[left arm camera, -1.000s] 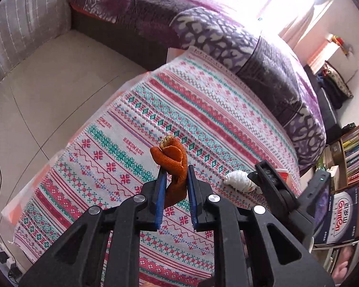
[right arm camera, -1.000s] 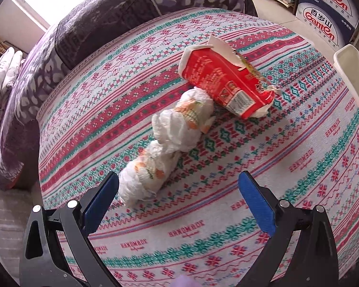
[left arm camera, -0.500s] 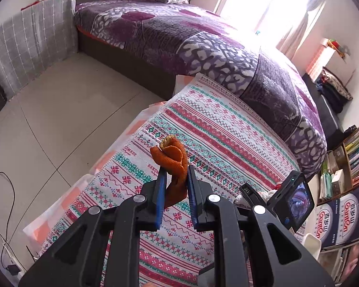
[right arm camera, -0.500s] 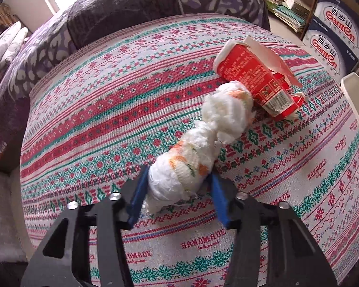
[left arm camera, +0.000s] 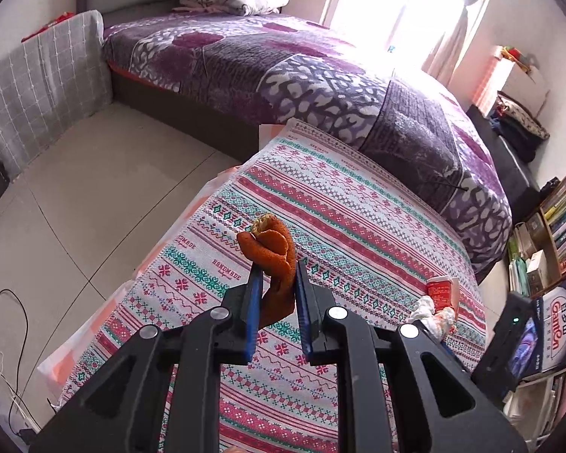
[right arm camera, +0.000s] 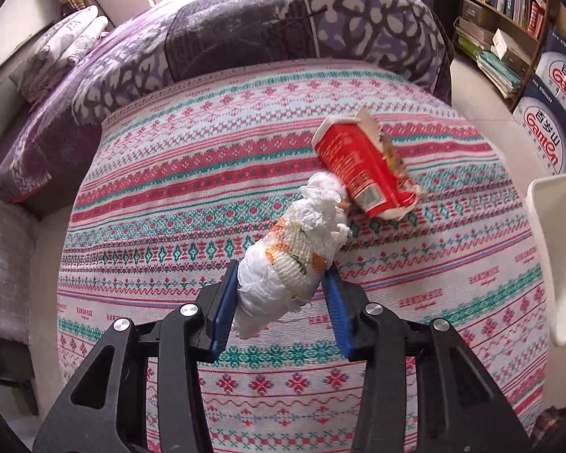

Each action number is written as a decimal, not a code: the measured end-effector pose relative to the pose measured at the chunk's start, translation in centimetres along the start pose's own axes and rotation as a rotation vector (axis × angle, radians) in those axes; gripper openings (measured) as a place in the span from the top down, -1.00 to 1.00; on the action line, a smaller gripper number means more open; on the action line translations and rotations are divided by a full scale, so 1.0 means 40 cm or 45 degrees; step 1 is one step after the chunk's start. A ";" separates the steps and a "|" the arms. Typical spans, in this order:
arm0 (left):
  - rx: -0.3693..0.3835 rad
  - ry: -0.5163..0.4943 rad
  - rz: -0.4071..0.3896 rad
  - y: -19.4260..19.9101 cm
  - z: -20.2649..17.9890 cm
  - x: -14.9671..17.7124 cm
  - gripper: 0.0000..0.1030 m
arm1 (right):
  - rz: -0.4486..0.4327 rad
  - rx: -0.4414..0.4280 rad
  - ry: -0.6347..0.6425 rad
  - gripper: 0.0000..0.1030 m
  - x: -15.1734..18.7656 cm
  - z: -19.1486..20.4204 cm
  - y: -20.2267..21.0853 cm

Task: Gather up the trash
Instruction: 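Grasp the white wrapped tissue bundle with the right tool, then carry the tissue bundle over the bin and release with the right tool while the left tool carries the peel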

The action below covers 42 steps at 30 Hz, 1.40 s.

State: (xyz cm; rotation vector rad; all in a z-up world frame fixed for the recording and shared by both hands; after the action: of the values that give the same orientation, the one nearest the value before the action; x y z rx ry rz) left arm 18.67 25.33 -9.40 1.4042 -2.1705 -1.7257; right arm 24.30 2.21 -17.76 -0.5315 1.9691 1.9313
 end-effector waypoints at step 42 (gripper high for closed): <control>0.169 -0.364 -0.266 0.114 -0.424 0.264 0.66 | -0.545 0.224 -0.060 0.18 -0.018 -0.512 0.381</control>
State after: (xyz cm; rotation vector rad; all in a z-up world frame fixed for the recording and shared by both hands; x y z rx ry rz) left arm 18.53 5.48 -4.34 1.5496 -2.3969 -1.9975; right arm 18.08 -18.09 -3.54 -0.7763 1.7941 1.4822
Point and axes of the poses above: each gripper's, at about its wrist camera, not at the fingertips, and y roughly against the way its jaws point, z to its left, x to its underside, the point moved 5 cm from there along -y, roughly the way its jaws point, and after that the axes turned 13 degrees about y, right-handed, at the moved point
